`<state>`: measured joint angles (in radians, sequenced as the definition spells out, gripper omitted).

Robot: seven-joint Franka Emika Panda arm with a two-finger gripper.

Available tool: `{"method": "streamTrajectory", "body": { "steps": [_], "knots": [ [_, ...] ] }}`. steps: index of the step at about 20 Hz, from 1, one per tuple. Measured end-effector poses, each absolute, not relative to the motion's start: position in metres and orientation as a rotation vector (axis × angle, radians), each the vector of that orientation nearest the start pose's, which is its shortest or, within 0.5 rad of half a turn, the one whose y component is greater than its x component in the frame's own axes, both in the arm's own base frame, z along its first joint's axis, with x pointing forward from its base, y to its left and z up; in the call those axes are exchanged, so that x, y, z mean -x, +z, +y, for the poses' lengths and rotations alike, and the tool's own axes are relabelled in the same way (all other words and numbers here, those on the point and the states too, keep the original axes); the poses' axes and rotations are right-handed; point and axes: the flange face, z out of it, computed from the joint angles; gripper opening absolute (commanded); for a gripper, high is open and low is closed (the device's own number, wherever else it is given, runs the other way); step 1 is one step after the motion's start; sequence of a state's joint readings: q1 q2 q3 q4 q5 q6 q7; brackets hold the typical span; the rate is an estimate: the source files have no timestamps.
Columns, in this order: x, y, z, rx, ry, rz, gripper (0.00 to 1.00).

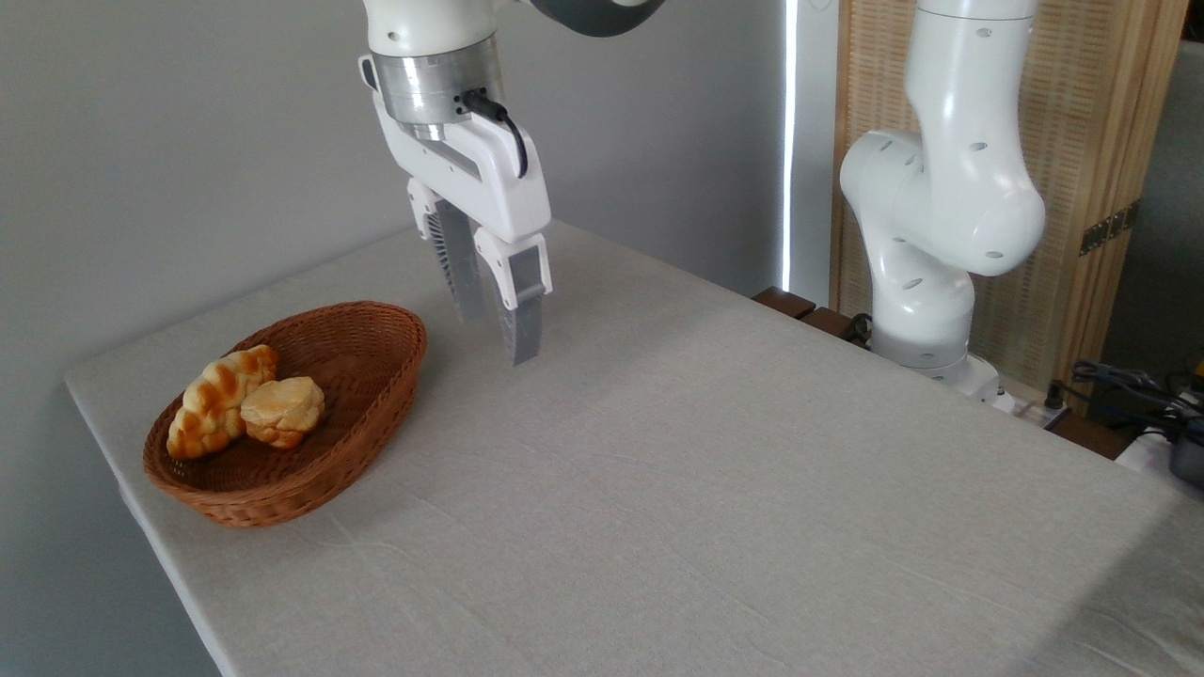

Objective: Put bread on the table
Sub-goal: 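Move the open gripper over the basket and lower onto the round roll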

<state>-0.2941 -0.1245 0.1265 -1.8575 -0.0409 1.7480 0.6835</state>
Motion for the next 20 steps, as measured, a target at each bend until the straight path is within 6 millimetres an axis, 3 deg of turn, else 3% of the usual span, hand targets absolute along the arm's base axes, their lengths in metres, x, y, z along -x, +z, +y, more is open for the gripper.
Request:
{"method": "streamTrajectory", "body": {
  "steps": [4,8,12,16,20],
  "knots": [
    [-0.526,0.570,-0.114,2.980,-0.164,1.201,1.00],
    [-0.540,0.557,-0.162,3.046,-0.319,1.063,1.00],
    [-0.552,0.525,-0.216,3.066,-0.396,0.999,1.00],
    [-0.554,0.490,-0.275,3.050,-0.479,1.051,1.00],
    [-0.563,0.456,-0.297,2.986,-0.526,1.105,1.00]
  ]
}}
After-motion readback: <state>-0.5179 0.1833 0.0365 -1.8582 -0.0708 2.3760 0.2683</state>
